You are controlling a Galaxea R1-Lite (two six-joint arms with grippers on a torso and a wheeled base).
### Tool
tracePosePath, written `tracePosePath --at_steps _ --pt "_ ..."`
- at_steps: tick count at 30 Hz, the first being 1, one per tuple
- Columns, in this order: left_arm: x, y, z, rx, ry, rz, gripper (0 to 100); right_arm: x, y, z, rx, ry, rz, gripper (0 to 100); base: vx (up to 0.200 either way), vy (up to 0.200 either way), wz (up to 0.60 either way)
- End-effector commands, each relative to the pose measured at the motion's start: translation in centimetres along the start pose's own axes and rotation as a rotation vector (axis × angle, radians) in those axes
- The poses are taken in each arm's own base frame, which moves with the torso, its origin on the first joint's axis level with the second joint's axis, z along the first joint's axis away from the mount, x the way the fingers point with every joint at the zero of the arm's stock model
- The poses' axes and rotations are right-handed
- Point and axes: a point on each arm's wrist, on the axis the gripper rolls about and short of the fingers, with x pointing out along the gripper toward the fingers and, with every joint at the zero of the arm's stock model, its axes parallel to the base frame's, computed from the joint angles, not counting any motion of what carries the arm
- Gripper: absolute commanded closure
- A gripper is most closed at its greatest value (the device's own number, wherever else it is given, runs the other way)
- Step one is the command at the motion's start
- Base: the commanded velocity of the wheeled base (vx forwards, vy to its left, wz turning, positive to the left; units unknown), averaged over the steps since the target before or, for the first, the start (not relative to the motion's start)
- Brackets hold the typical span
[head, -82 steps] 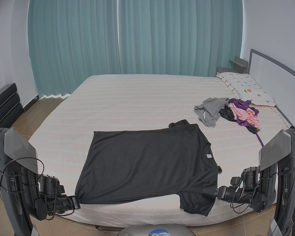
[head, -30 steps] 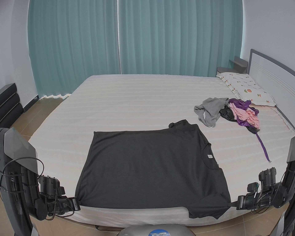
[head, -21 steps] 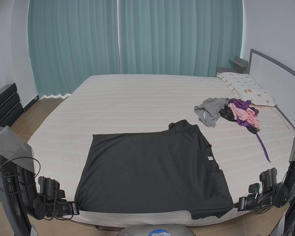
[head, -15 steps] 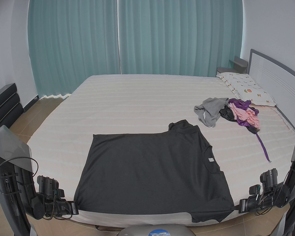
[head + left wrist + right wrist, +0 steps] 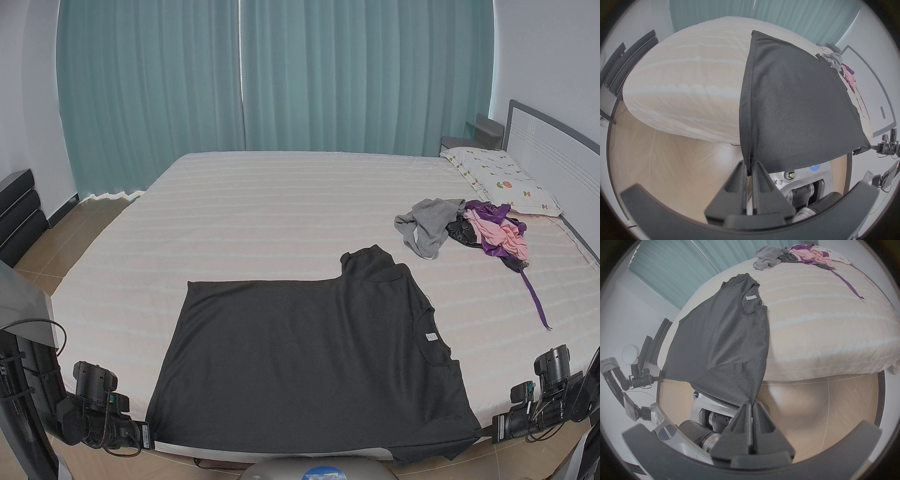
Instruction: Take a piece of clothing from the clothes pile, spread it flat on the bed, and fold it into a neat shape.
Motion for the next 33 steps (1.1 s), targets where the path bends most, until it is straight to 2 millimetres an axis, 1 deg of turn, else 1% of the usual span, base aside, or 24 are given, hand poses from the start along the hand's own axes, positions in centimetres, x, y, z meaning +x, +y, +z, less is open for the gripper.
tracePosePath --at_steps 1,14,20,25,29,33 --pt "-1.1 -0.2 -0.3 0.007 -0.004 -0.003 100 -0.8 0.2 -0.6 -0.014 0.003 -0.002 100 0.000 0.000 0.00" --pt "-1.9 -0.3 -1.0 0.061 0.049 0.006 100 -1.9 0.5 -1.3 -0.064 0.010 -0.017 100 0.000 0.000 0.00" --pt "-3.1 -0.6 -1.2 0.082 0.046 0.003 100 -2.6 0.7 -1.8 -0.096 0.017 -0.037 100 0.000 0.000 0.00" --pt "-3.4 -0.6 -1.6 0.102 0.069 0.004 100 -2.9 0.8 -1.9 -0.104 0.012 -0.038 100 0.000 0.000 0.00" --pt "-3.5 -0.6 -1.4 0.108 0.047 0.004 100 -3.1 0.9 -1.8 -0.110 -0.012 -0.034 100 0.000 0.000 0.00" --pt "-3.8 -0.7 -0.4 0.098 -0.037 -0.007 100 -3.5 1.0 -0.7 -0.110 -0.077 -0.029 100 0.000 0.000 0.00"
